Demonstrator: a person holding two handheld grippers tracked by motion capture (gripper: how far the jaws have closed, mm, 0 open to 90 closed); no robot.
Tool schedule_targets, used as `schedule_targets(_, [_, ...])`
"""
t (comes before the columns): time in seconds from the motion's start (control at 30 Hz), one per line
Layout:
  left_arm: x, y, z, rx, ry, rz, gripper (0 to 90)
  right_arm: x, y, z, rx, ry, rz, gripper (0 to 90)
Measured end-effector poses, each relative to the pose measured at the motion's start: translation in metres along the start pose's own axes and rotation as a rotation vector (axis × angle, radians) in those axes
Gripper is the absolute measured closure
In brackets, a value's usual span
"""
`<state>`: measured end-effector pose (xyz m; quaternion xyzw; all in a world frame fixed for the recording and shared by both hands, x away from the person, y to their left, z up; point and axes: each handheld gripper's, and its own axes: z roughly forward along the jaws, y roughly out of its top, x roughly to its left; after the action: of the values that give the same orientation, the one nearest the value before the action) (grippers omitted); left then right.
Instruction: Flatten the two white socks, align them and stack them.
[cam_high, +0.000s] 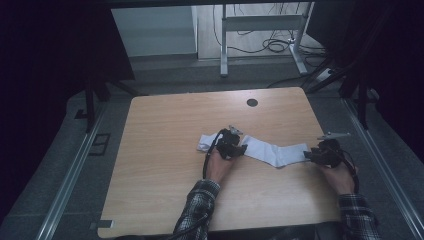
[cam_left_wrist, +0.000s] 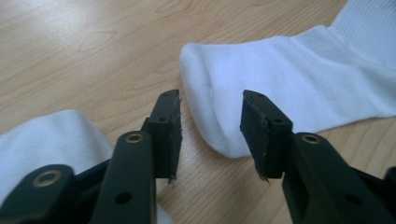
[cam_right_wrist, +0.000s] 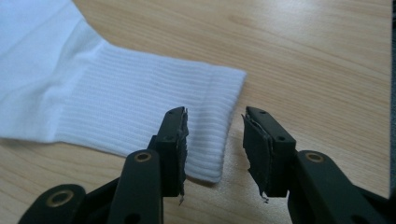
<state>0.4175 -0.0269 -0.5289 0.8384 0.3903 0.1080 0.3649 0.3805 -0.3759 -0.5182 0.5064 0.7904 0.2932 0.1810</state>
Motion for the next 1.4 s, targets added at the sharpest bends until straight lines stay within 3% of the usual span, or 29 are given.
schedule_targets(0.07, [-0.002, -0.002, 0.004, 0.015, 0.004, 0.009, 69.1, 0.002, -0.001, 0.003, 0.020, 0.008, -0.032, 64.9])
schedule_targets(0.1, [-0.003, -0.003, 0.006, 0.020, 0.006, 0.018, 69.1, 0.002, -0.001, 0.003, 0.020, 0.008, -0.032, 64.9])
schedule_targets(0.23, [-0.004, -0.005, 0.006, 0.005, -0.009, 0.024, 85.4, 0.002, -0.001, 0.002, 0.034, 0.053, 0.007, 79.8])
schedule_targets(0.4, [-0.006, -0.005, -0.003, -0.001, 0.002, 0.045, 86.2, 0.006, 0.002, -0.002, 0.037, 0.057, 0.001, 81.1])
schedule_targets(0.6, [-0.006, -0.008, -0.033, -0.036, 0.007, 0.068, 86.2, 0.011, 0.007, -0.013, -0.022, 0.085, -0.008, 81.1])
schedule_targets(0.97, [-0.002, -0.027, -0.085, -0.060, 0.037, 0.089, 86.1, 0.041, 0.020, -0.022, -0.072, 0.170, -0.062, 81.0])
schedule_targets(1.2, [0.005, -0.049, -0.115, -0.069, 0.051, 0.059, 86.1, 0.066, 0.026, -0.024, -0.082, 0.217, -0.110, 80.8])
schedule_targets(1.4, [0.012, -0.078, -0.139, -0.080, 0.061, 0.006, 86.0, 0.094, 0.030, -0.022, -0.080, 0.266, -0.154, 80.7])
